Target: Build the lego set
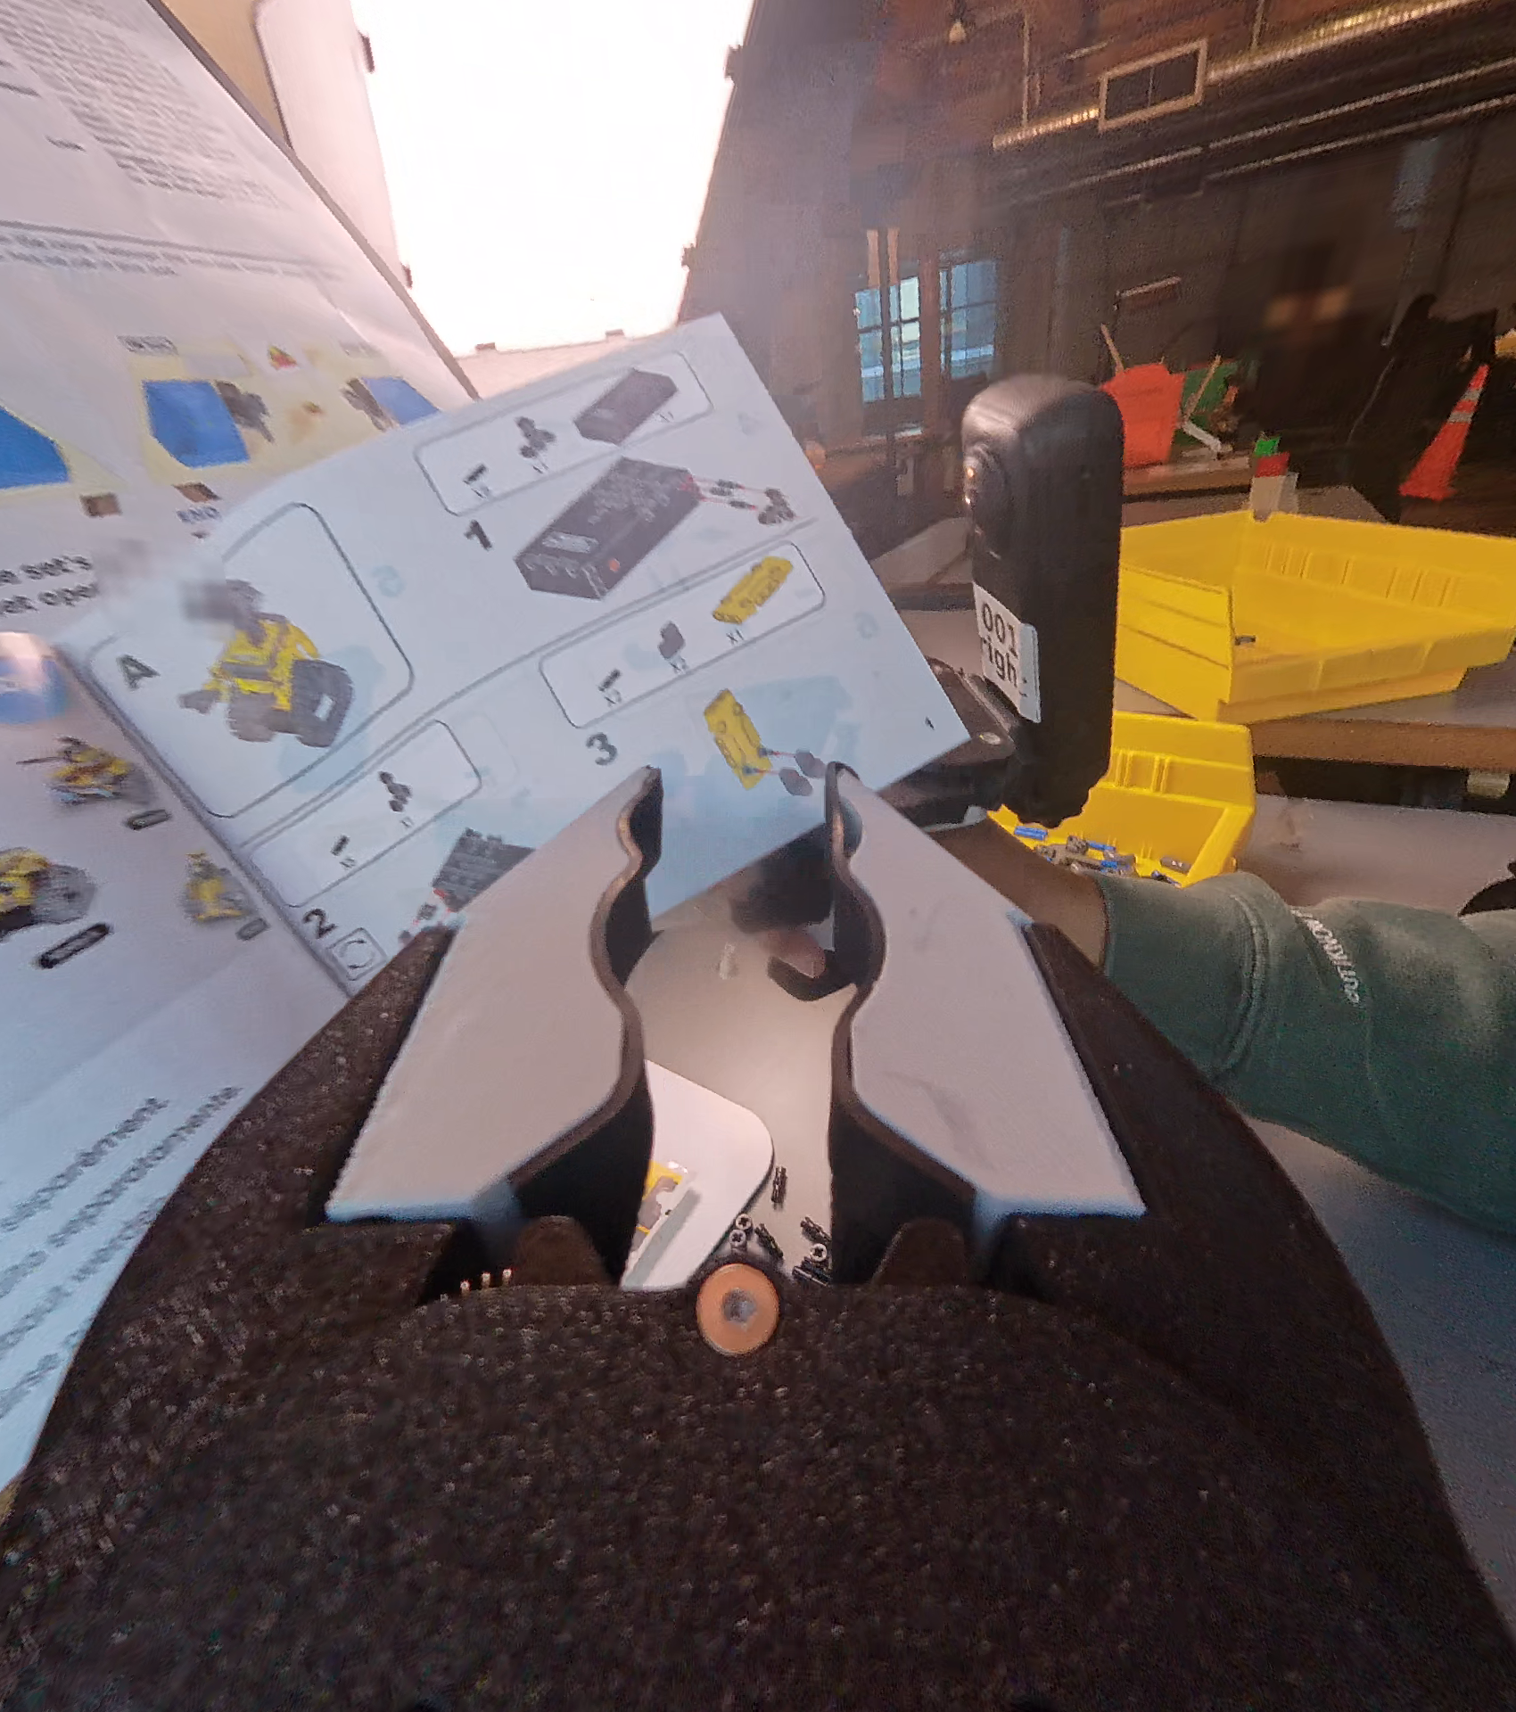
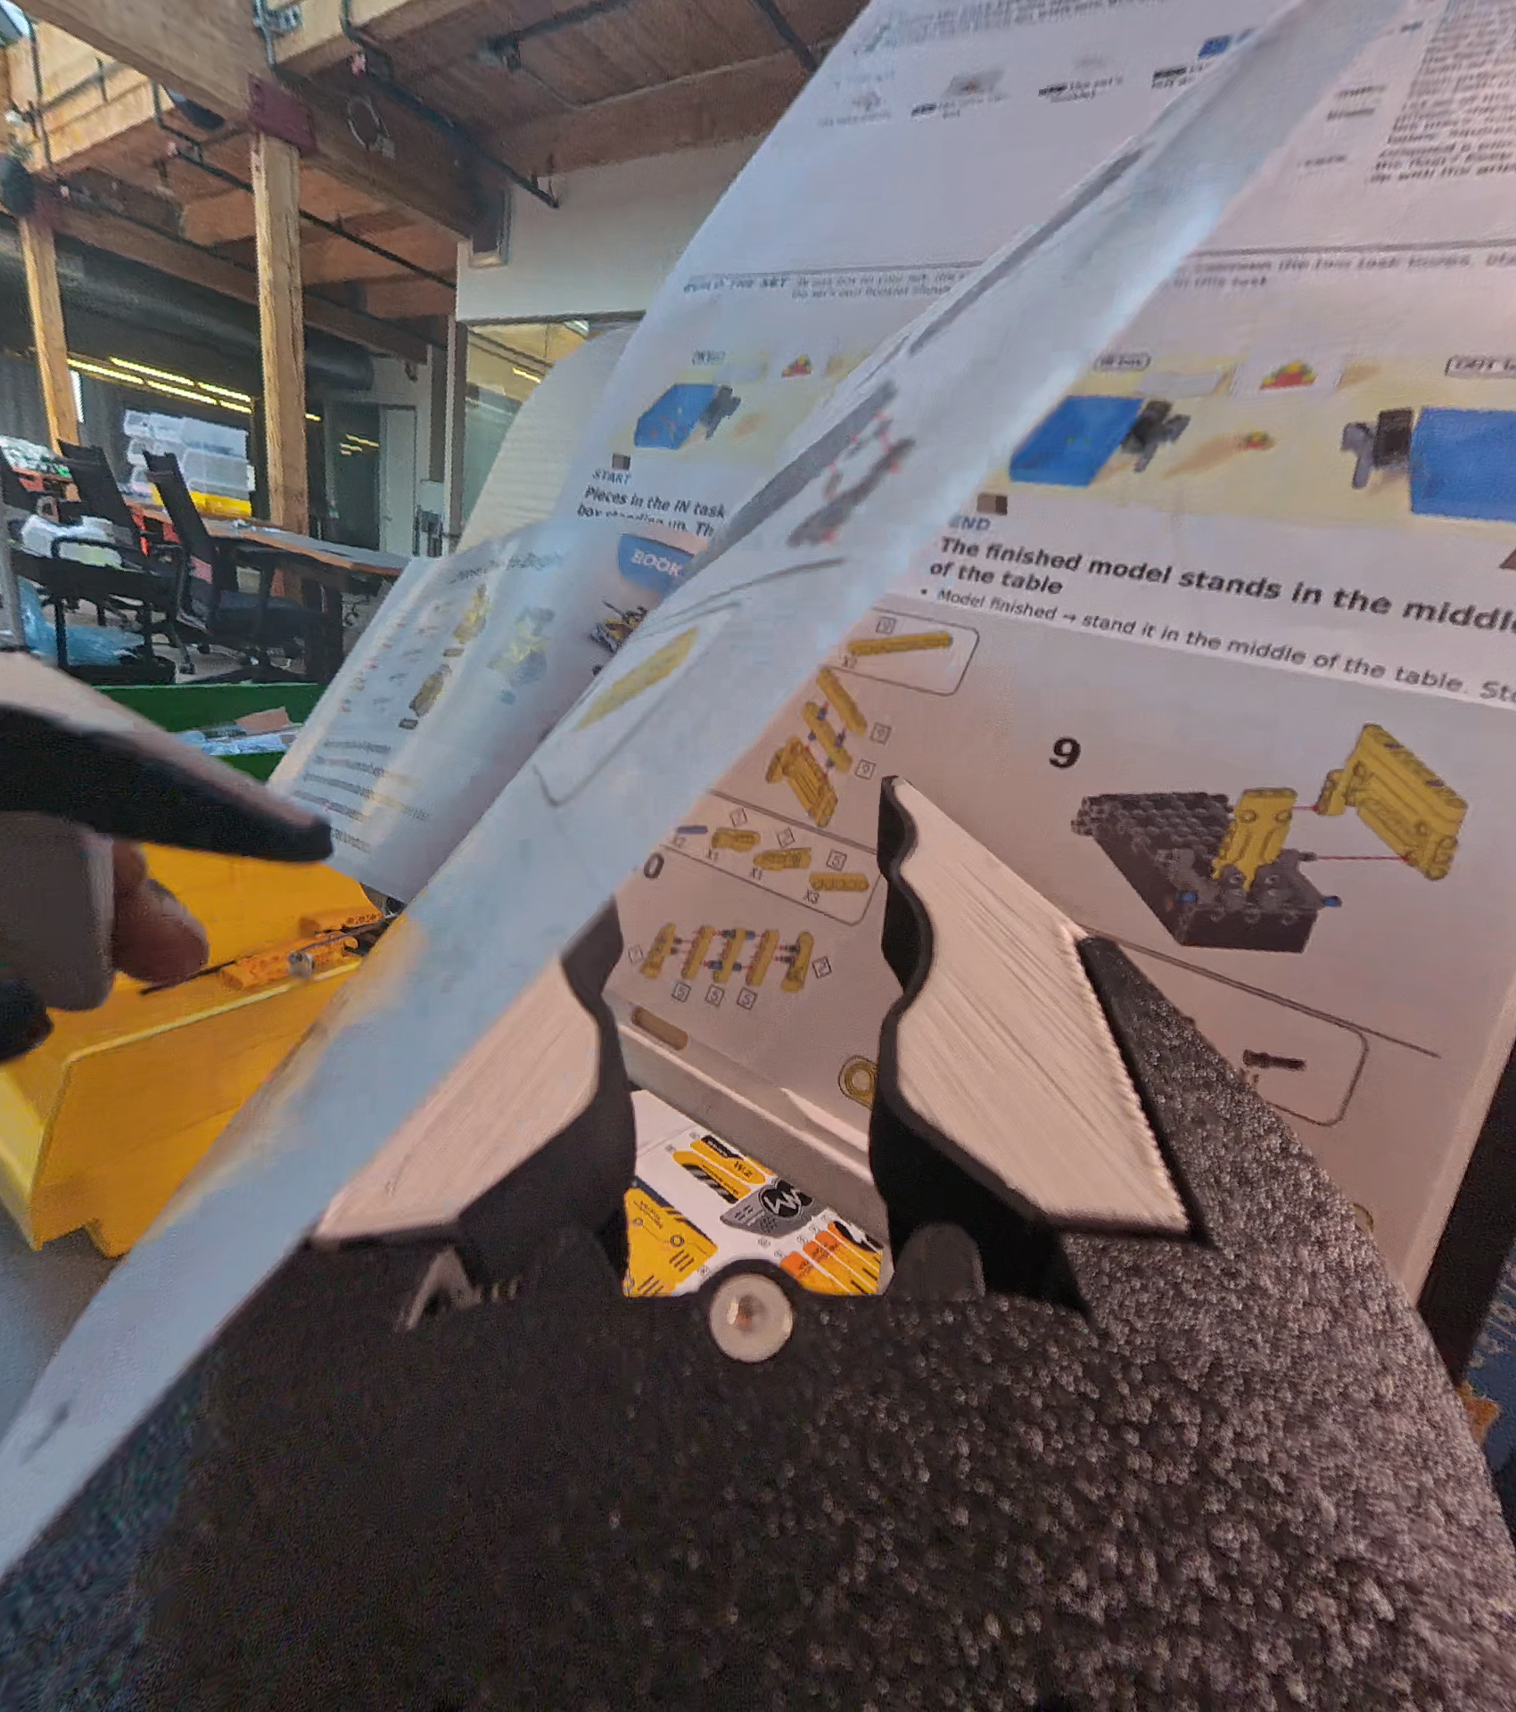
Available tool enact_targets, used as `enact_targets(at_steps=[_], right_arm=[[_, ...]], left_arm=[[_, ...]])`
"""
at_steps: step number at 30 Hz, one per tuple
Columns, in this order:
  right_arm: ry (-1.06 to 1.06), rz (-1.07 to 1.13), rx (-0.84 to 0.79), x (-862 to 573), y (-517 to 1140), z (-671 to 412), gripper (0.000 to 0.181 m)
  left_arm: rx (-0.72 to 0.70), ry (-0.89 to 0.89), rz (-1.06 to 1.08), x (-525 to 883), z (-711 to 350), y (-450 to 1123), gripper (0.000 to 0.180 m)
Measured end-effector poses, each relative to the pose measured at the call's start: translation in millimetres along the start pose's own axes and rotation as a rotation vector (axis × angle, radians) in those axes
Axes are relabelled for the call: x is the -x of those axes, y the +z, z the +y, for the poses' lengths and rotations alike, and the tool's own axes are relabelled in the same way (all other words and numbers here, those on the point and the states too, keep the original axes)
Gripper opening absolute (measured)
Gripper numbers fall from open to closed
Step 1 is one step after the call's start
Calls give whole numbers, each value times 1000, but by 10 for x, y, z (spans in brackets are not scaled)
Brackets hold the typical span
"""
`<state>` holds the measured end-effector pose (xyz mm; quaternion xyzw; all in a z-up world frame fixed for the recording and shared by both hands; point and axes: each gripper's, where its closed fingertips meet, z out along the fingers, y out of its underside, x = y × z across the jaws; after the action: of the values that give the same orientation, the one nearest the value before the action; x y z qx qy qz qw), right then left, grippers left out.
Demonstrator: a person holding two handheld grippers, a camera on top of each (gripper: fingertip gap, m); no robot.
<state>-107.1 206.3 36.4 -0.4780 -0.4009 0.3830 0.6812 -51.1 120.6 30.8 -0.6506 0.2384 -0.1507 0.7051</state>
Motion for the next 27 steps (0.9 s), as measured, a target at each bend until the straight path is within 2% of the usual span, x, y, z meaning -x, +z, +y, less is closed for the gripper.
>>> enact_targets(at_steps=[1, 4, 6, 8, 12, 15, 20, 23, 27], right_arm=[[-2, -3, -13, 29, 14, -43, 51], [3, -4, -8, 145, 141, -87, 54], [-37, 26, 38, 225, 269, -50, 60], [-113, 77, 98, 295, 408, 8, 65], [-260, 128, 183, 464, 646, 135, 67], [-300, 121, 201, 530, 706, 146, 65], [-235, 84, 191, 479, 581, 108, 67], [-232, 123, 188, 331, 455, 66, 63], [-328, 153, 240, 245, 514, 118, 69]], left_arm=[[-20, -16, -13, 72, -84, -66, 42], [-68, -74, -44, 299, -353, -332, 65], [-81, -101, -68, 448, -509, -557, 71], [-101, -109, -130, 620, -646, -800, 69], [-86, -65, -269, 868, -723, -1105, 50], [29, -54, -314, 984, -444, -1025, 43], [283, -77, -394, 1292, 487, -718, 42], [320, -68, -437, 1407, 702, -693, 38], [344, -39, -476, 1470, 711, -761, 34]])
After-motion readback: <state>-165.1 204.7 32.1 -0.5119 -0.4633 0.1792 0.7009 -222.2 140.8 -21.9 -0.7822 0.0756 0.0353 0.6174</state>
